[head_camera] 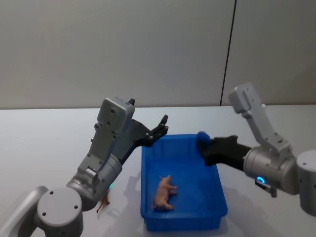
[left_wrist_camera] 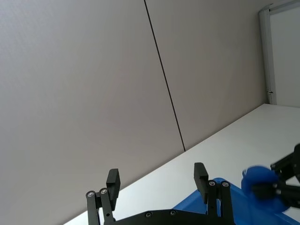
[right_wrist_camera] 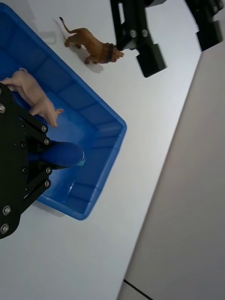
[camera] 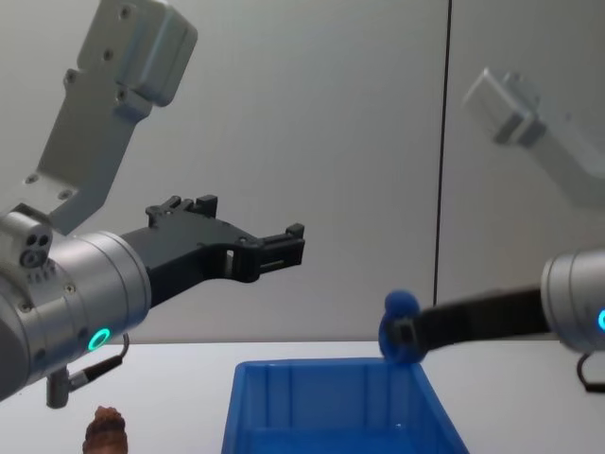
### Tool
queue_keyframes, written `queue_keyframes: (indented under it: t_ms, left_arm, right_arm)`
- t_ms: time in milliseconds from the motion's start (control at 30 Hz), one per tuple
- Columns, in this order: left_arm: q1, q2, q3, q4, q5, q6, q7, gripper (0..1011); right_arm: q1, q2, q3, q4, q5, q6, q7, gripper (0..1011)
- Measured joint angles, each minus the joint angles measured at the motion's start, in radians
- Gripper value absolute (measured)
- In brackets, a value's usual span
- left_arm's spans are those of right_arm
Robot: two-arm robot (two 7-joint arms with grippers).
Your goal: Pick up the two dolls from the table and place them into the box.
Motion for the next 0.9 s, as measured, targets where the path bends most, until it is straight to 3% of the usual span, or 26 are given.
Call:
queue_keyframes:
  t_ms: [100,233,900]
  left_arm:
    - [0.0,0.0,0.0,0.0,0.0,0.0,0.0,1001]
    - [0.0,0.0,0.0,0.0,0.0,0.0,0.0,1001]
    - [0.0,0.0,0.0,0.0,0.0,0.0,0.0,1001]
  right_arm:
    - [0.004,-0.004,-0.005,0.016,-0.001,0.021,0.008,86]
    - [0.007,-0.008,-0.01,0.033,-0.002,0.041,0.015,163]
    - [0.016,-0.016,-0.021,0.07,-0.007,0.083,0.032,777]
